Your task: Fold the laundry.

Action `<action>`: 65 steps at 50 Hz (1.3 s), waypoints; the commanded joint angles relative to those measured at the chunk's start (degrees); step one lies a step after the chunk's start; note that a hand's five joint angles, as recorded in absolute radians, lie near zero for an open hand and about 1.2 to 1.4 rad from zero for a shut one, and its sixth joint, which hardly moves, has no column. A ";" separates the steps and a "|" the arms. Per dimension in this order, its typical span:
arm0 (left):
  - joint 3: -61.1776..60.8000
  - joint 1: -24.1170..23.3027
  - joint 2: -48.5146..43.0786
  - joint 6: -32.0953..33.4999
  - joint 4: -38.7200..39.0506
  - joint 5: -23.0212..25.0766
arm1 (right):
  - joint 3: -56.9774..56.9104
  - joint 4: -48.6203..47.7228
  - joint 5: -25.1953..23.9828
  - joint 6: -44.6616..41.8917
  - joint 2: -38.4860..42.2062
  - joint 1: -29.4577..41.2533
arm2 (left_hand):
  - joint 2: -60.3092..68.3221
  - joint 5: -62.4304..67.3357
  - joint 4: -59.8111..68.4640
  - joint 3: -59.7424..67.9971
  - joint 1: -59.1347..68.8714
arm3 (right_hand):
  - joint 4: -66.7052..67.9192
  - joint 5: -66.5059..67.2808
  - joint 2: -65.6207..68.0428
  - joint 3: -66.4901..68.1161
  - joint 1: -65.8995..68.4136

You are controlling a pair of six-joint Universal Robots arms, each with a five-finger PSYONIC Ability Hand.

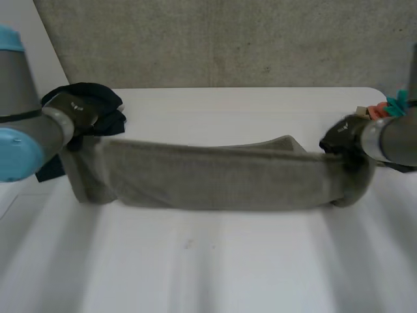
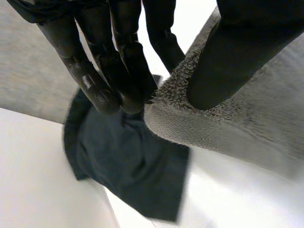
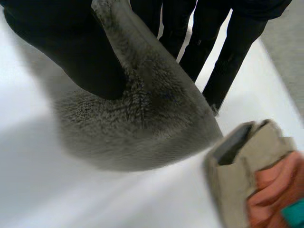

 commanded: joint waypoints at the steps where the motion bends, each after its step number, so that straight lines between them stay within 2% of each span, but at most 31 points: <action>1: 16.73 -3.00 -7.34 -1.44 20.63 -3.67 | -13.70 -28.47 5.00 9.70 7.06 2.08 | 10.54 12.49 10.39 10.77 12.64 | 11.34 12.44 12.60 11.91 15.66; 5: 20.34 -3.53 -4.97 -4.25 38.02 -5.16 | -14.59 -47.81 5.80 15.59 5.13 1.91 | 7.50 9.45 7.35 7.73 9.59 | 11.34 12.44 12.60 11.91 15.66; 6: 20.52 -3.45 -4.09 -5.91 45.89 -5.86 | -13.63 -55.42 5.71 18.38 4.08 1.82 | 7.34 9.29 7.18 7.57 9.43 | 11.34 12.44 12.60 11.91 15.66; 10: 19.13 -3.45 -3.03 -7.15 56.84 -6.31 | -10.12 -69.26 5.80 22.88 2.23 1.82 | 8.17 10.12 8.01 8.40 10.26 | 11.34 12.44 12.60 11.91 15.66; 11: 18.68 -3.36 -2.94 -7.24 56.87 -6.22 | -9.58 -69.73 5.71 23.07 1.96 1.82 | 8.18 10.12 8.02 8.41 10.27 | 11.34 12.44 12.60 11.91 15.66; 16: 14.73 -2.74 -3.20 -8.38 51.69 -6.22 | -6.42 -67.90 4.48 23.60 1.43 1.91 | 8.18 10.12 8.02 8.41 10.27 | 11.34 12.44 12.60 11.91 15.66; 21: 8.41 -2.65 -5.57 -11.02 45.98 -5.70 | -0.54 -63.77 0.27 23.95 2.83 2.00 | 8.18 10.12 8.02 8.41 10.27 | 11.34 12.44 12.60 11.91 15.66; 27: -0.56 -3.71 -10.05 -11.37 44.39 -5.61 | 6.59 -56.65 -2.90 22.98 6.35 2.44 | 7.34 9.29 7.18 7.57 9.43 | 11.34 12.44 12.60 11.91 15.66; 31: -7.24 -5.20 -12.87 -8.05 42.64 -6.05 | 11.25 -49.98 -2.73 19.83 9.52 2.61 | 4.99 6.94 4.84 5.22 7.09 | 11.34 12.44 12.60 11.91 15.66; 35: -13.13 -6.08 -13.23 -1.81 40.17 -6.57 | 14.85 -42.86 -1.15 15.26 10.05 1.91 | 1.63 3.58 1.47 1.86 3.72 | 11.34 12.44 12.60 11.91 15.66; 39: -17.96 -5.73 -9.89 -0.12 38.15 -6.22 | 17.40 -39.68 -0.97 14.10 8.21 0.86 | -8.96 -7.01 -9.11 -8.73 -6.86 | 11.34 12.44 12.60 11.91 15.66; 44: -21.40 -5.21 -4.80 -0.91 33.33 -2.37 | 20.65 -39.68 -1.58 14.63 5.05 0.15 | -39.18 -37.23 -39.34 -38.95 -37.09 | 11.34 12.44 12.60 11.91 15.66; 47: -20.96 -4.42 -3.12 -1.35 29.81 -0.60 | 21.62 -39.85 -2.11 14.72 4.16 -0.11 | -46.47 -44.52 -46.63 -46.24 -44.38 | 11.34 12.44 12.60 11.91 15.66; 48: -20.27 -3.72 -2.07 -1.79 27.36 0.45 | 22.15 -39.85 -2.37 14.89 3.64 -0.29 | -51.15 -49.21 -51.31 -50.93 -49.06 | 11.34 12.44 12.60 11.91 15.66; 52: -17.37 -1.44 -0.05 -5.11 21.38 2.65 | 23.38 -39.85 -2.73 14.90 2.76 -0.46 | -55.07 -53.12 -55.22 -54.84 -52.97 | 11.34 12.44 12.60 11.91 15.66; 59: -10.16 1.56 -1.88 -15.22 13.29 4.76 | 25.05 -39.85 -3.17 15.16 2.31 -0.29 | -52.39 -50.44 -52.55 -52.16 -50.30 | 11.34 12.44 12.60 11.91 15.66; 65: -8.66 2.27 -3.21 -18.32 6.08 4.94 | 25.75 -39.86 -3.08 15.69 2.49 -0.38 | -48.01 -46.06 -48.16 -47.78 -45.92 | 11.34 12.44 12.60 11.91 15.66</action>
